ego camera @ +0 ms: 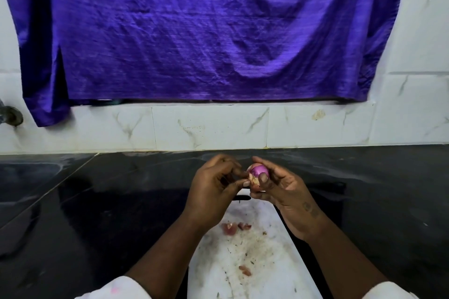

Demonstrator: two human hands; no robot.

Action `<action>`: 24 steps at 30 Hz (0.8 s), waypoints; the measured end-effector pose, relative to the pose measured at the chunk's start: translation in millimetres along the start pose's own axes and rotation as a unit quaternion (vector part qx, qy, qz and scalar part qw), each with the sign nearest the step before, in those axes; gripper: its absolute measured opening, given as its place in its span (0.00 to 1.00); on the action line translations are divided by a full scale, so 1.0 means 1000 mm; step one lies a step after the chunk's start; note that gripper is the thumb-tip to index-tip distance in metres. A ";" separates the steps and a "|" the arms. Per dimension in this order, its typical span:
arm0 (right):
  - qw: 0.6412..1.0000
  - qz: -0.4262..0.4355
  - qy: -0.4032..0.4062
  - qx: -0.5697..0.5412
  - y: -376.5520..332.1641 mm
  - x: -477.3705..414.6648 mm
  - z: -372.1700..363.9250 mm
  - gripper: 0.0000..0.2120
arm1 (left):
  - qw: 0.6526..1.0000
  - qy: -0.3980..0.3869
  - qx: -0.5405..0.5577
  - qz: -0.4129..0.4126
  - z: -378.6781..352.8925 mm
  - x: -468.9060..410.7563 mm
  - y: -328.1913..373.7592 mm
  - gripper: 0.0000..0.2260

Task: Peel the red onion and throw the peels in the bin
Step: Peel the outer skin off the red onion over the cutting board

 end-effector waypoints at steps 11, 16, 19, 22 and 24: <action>0.999 0.004 0.015 0.030 -0.001 -0.001 0.006 0.22 | 0.991 -0.047 0.068 0.105 -0.014 0.005 -0.015 0.09; 0.999 -0.002 0.005 0.054 0.003 -0.001 0.005 0.22 | 0.983 -0.059 0.107 0.137 -0.016 0.006 -0.026 0.03; 1.000 -0.006 -0.007 0.022 0.001 0.000 0.000 0.22 | 0.981 -0.049 0.125 0.136 -0.014 0.006 -0.029 0.04; 0.999 -0.033 -0.010 0.014 0.006 0.002 -0.001 0.24 | 0.986 -0.042 0.115 0.113 -0.012 0.004 -0.026 0.04; 0.998 -0.053 -0.012 0.030 0.010 0.002 -0.001 0.24 | 0.992 -0.058 0.067 0.084 -0.013 0.004 -0.019 0.05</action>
Point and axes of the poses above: each hand's wrist, its own x-axis away from the middle knuckle, its own z-axis out of the back of the hand, y = z × x, the point moved 10 cm from there along -x, towards the middle knuckle, and after that the axes turned 2 degrees about -y, right-handed, at the moved point
